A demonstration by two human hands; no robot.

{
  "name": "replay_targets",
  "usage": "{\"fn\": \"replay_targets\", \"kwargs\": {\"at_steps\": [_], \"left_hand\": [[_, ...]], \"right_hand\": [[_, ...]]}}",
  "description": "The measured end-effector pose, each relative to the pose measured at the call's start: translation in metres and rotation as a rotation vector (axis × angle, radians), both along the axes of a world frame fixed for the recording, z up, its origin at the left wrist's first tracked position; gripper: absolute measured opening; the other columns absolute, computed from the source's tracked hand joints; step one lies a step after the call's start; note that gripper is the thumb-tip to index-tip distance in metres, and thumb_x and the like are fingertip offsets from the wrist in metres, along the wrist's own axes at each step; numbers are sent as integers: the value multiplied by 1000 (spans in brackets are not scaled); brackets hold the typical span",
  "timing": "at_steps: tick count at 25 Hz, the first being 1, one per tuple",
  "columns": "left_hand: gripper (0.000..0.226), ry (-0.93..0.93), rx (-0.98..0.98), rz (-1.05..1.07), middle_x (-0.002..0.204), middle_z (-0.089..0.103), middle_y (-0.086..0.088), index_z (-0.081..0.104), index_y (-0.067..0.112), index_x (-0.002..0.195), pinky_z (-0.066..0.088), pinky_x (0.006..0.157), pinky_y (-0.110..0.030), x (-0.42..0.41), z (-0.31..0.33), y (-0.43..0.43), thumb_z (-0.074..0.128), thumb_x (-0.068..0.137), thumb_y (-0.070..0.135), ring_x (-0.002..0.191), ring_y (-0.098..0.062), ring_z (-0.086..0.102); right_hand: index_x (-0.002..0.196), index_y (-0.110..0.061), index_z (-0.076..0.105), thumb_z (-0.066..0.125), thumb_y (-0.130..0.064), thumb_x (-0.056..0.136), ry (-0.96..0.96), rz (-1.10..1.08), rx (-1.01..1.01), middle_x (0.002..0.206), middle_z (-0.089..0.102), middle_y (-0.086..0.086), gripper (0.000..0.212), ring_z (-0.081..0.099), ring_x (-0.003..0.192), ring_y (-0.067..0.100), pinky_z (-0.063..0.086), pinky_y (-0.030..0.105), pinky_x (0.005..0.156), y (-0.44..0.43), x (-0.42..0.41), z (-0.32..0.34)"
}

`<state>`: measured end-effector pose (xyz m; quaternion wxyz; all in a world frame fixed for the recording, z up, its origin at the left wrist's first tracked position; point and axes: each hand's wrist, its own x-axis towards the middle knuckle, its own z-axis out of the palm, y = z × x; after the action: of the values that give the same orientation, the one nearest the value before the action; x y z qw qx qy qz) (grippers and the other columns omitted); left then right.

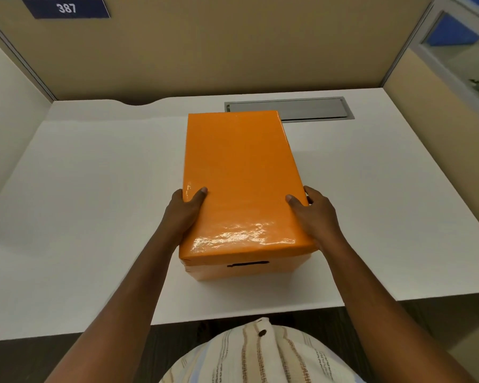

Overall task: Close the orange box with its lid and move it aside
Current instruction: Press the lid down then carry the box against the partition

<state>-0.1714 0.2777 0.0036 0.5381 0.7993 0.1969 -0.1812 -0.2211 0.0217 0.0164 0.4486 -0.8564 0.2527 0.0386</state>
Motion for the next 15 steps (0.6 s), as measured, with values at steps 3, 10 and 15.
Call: {"fn": "replay_targets", "kwargs": {"at_steps": [3, 10, 15], "left_hand": [[74, -8, -10, -24, 139, 54, -10, 35, 21, 145, 50, 82, -43, -3, 1, 3, 55, 86, 61, 111, -33, 61], [83, -15, -138, -90, 136, 57, -8, 37, 20, 144, 54, 92, -52, -26, -2, 23, 74, 74, 47, 109, -31, 64], [71, -70, -96, -73, 129, 55, 5, 34, 31, 144, 53, 88, -43, -37, -10, 15, 59, 84, 57, 108, -25, 62]], "right_hand": [[138, -18, 43, 52, -48, 90, -23, 1, -19, 137, 53, 8, 57, 54, 118, 33, 44, 43, 93, 1, -1, -2], [141, -16, 37, 48, -51, 91, -3, 63, -89, 140, 50, 9, 63, 52, 121, 34, 43, 42, 93, 0, -3, -12], [145, -14, 28, 42, -52, 93, 12, 114, -143, 145, 45, 11, 66, 48, 127, 35, 42, 44, 99, 3, -4, -22]]}}
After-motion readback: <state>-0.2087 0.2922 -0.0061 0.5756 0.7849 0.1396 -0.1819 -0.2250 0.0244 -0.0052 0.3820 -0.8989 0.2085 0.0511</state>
